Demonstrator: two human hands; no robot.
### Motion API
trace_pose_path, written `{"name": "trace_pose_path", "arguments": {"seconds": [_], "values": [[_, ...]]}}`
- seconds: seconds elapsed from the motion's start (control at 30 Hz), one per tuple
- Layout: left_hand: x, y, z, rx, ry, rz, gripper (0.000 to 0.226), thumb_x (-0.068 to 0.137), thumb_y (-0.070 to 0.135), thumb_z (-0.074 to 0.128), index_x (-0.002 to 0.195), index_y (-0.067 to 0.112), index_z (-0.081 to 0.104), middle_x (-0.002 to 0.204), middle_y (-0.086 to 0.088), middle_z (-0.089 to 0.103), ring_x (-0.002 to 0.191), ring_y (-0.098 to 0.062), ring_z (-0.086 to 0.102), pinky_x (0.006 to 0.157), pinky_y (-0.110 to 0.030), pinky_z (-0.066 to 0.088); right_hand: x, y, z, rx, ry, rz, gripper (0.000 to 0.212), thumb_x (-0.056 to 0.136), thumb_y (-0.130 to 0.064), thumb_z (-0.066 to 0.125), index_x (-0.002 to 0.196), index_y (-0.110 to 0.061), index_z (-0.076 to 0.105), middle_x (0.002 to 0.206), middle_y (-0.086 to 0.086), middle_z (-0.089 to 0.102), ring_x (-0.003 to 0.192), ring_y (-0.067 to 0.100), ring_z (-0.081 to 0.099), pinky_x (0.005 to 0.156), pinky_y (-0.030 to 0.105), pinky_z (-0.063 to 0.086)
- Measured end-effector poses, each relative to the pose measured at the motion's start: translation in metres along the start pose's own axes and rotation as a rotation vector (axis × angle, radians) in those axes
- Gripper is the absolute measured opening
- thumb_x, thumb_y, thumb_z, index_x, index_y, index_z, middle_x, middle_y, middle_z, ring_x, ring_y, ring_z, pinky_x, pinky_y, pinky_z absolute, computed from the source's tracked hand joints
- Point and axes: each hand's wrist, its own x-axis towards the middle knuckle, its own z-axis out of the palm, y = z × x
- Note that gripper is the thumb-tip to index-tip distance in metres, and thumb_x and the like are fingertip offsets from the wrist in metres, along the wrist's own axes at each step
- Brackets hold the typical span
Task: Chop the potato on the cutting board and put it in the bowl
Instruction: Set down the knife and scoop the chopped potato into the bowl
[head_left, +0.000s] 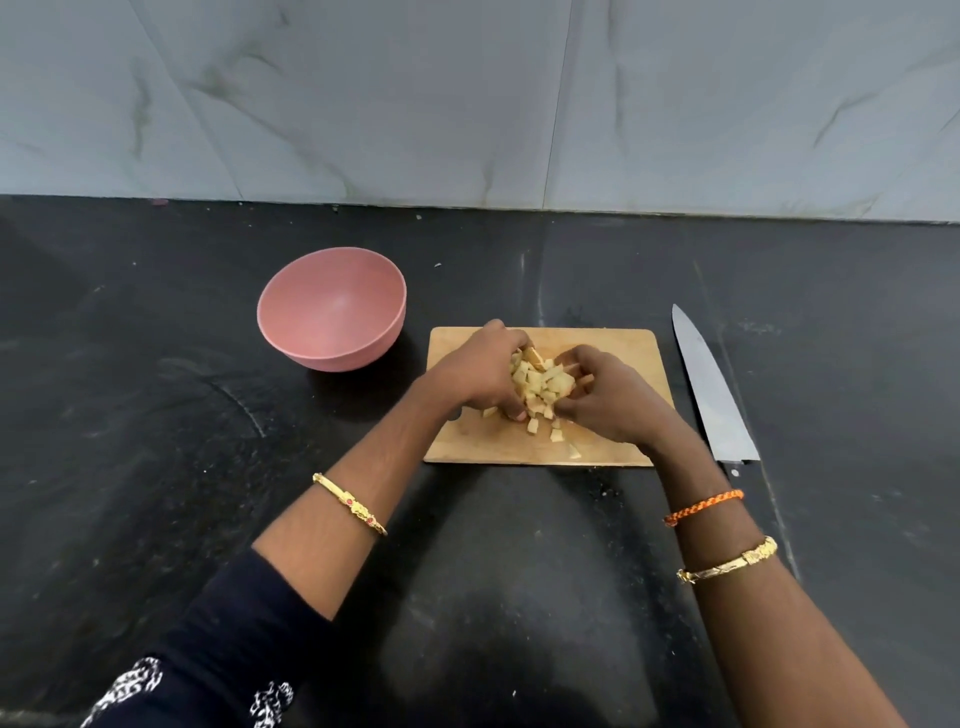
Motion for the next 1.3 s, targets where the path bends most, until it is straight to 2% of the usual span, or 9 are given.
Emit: {"name": "trace_pose_path", "arguments": {"seconds": [0.1,0.17,0.3,0.4,0.5,0.9,1.13,1.23,1.3], "values": [[-0.004,-0.005,-0.008,-0.049,-0.029,0.008,0.082,0.064,0.020,0.084,0.135,0.024,0.041,0.128,-0.001,0.043,0.111,-0.019,0.050,0.090,-0.036,0.051,-0.003,0.000,0.006,0.007,0.005,0.008,0.067,0.079,-0.027,0.074,0.136,-0.018,0.040,0.133,0.007,0.042,0.109,0.021,0.052,0.090,0.030,0.047],[-0.009,-0.013,-0.018,-0.084,-0.018,0.023,0.082,0.064,0.020,0.084,0.135,0.023,0.042,0.128,-0.002,0.044,0.104,-0.016,0.051,0.087,-0.029,0.048,-0.007,-0.003,0.012,-0.041,0.003,0.029,0.085,0.075,-0.039,0.078,0.143,-0.019,0.030,0.140,0.006,0.031,0.123,0.023,0.043,0.099,0.034,0.042],[-0.014,-0.027,-0.033,0.046,-0.052,-0.079,0.097,0.061,0.033,0.086,0.141,0.019,0.034,0.141,-0.007,0.026,0.120,-0.025,0.046,0.100,-0.036,0.042,-0.007,-0.014,0.021,-0.204,-0.011,0.100,0.106,0.065,-0.049,0.082,0.146,-0.019,0.021,0.147,0.008,0.018,0.133,0.027,0.032,0.106,0.040,0.036],[-0.013,-0.028,-0.033,0.198,-0.178,-0.120,0.103,0.057,0.039,0.087,0.139,0.013,0.031,0.141,-0.008,0.025,0.121,-0.027,0.043,0.095,-0.036,0.043,-0.003,-0.020,0.019,-0.280,-0.049,0.142,0.103,0.065,-0.045,0.083,0.145,-0.018,0.024,0.147,0.010,0.019,0.130,0.029,0.036,0.105,0.040,0.037],[-0.005,-0.025,-0.029,0.250,-0.173,-0.075,0.101,0.055,0.040,0.088,0.135,0.010,0.034,0.135,-0.008,0.033,0.113,-0.026,0.047,0.087,-0.032,0.045,0.002,-0.026,0.014,-0.289,-0.085,0.138,0.099,0.067,-0.038,0.083,0.145,-0.019,0.026,0.147,0.009,0.020,0.126,0.030,0.042,0.102,0.039,0.039],[0.019,-0.003,-0.021,0.169,-0.175,0.036,0.085,0.058,0.026,0.088,0.127,0.014,0.042,0.119,-0.004,0.052,0.106,-0.021,0.053,0.087,-0.031,0.049,0.017,-0.027,0.009,-0.279,-0.079,0.077,0.094,0.067,-0.031,0.085,0.143,-0.023,0.030,0.138,0.008,0.034,0.118,0.027,0.048,0.096,0.035,0.044],[0.007,0.002,-0.003,-0.034,-0.114,-0.019,0.058,0.066,0.006,0.078,0.118,0.012,0.051,0.111,-0.003,0.057,0.097,-0.020,0.056,0.081,-0.033,0.053,0.009,-0.022,0.020,-0.215,0.048,0.036,0.080,0.070,-0.023,0.083,0.135,-0.017,0.036,0.130,0.005,0.041,0.112,0.021,0.048,0.084,0.025,0.041],[0.003,0.010,-0.001,-0.205,-0.088,-0.023,0.043,0.076,-0.002,0.066,0.116,0.009,0.057,0.105,-0.007,0.063,0.095,-0.022,0.060,0.070,-0.027,0.050,0.010,-0.023,0.027,-0.171,0.076,0.028,0.076,0.068,-0.019,0.082,0.129,-0.021,0.038,0.127,0.006,0.042,0.113,0.027,0.049,0.091,0.034,0.047],[0.003,0.021,-0.003,-0.145,-0.074,-0.005,0.027,0.080,-0.003,0.058,0.105,0.005,0.060,0.091,-0.009,0.063,0.081,-0.021,0.060,0.059,-0.024,0.045,0.010,-0.023,0.030,-0.151,0.089,0.030,0.073,0.069,-0.017,0.081,0.128,-0.020,0.039,0.126,0.006,0.042,0.111,0.028,0.049,0.093,0.038,0.048]]}}
